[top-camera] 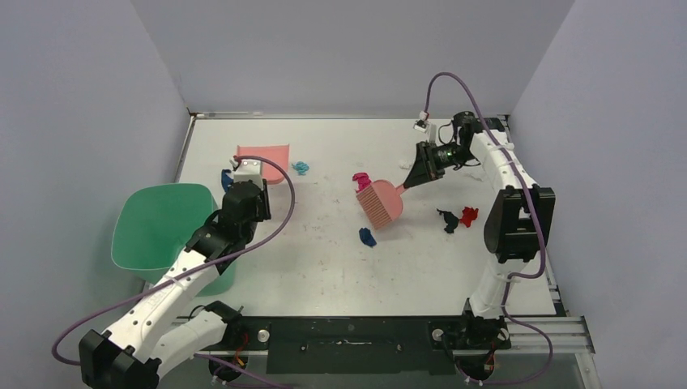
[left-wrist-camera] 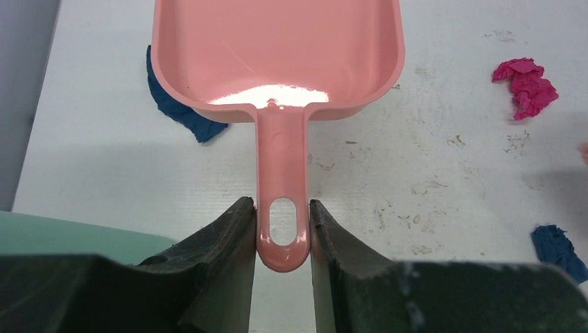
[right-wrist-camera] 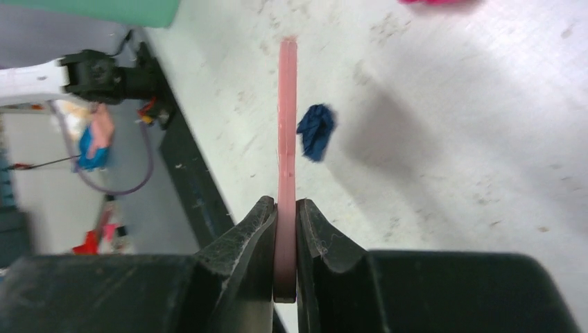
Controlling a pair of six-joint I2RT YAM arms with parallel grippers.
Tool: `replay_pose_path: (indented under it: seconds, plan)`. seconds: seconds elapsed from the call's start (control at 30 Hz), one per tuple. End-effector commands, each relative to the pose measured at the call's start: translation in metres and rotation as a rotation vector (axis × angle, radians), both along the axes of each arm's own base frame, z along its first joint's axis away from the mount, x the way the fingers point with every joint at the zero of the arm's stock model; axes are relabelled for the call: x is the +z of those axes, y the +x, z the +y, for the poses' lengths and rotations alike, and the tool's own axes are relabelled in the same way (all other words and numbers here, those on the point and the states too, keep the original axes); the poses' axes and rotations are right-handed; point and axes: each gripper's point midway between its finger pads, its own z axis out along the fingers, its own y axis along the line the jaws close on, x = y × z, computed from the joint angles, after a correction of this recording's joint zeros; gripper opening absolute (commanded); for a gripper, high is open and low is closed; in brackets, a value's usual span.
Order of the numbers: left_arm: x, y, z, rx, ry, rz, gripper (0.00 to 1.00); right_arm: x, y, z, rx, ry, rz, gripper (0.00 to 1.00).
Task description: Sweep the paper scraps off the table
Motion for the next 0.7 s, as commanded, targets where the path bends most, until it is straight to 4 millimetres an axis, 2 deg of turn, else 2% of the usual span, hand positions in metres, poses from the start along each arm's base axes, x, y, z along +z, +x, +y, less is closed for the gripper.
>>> replay_pose_path:
  seconds: [0.0, 0.13, 0.23, 0.3, 0.4, 0.57, 0.6, 0.67]
  plan:
    - [0.027, 0.005, 0.008, 0.043, -0.047, -0.112, 0.00, 0.025, 0.062, 0.015, -0.131, -0.206, -0.326, 0.05]
    - [0.027, 0.006, 0.018, 0.087, -0.024, -0.111, 0.00, 0.049, 0.110, 0.032, -0.160, -0.412, -0.700, 0.05]
    - [0.029, 0.006, 0.023, 0.109, -0.030, -0.120, 0.00, 0.073, 0.123, 0.060, -0.081, -0.414, -0.913, 0.05]
    - [0.031, 0.006, 0.026, 0.130, -0.046, -0.132, 0.00, 0.088, 0.122, 0.084, 0.012, -0.407, -1.060, 0.05]
    - [0.042, 0.010, 0.028, 0.138, -0.076, -0.161, 0.00, 0.101, 0.103, 0.127, 0.223, -0.424, -1.297, 0.05]
    - [0.069, 0.024, 0.038, 0.195, -0.104, -0.184, 0.00, 0.097, 0.048, 0.191, 0.599, -0.516, -1.689, 0.05]
    - [0.071, 0.027, 0.042, 0.211, -0.114, -0.181, 0.00, 0.090, 0.037, 0.200, 0.653, -0.517, -1.746, 0.05]
    - [0.072, 0.033, 0.049, 0.231, -0.153, -0.172, 0.00, 0.097, 0.019, 0.222, 0.711, -0.466, -1.882, 0.05]
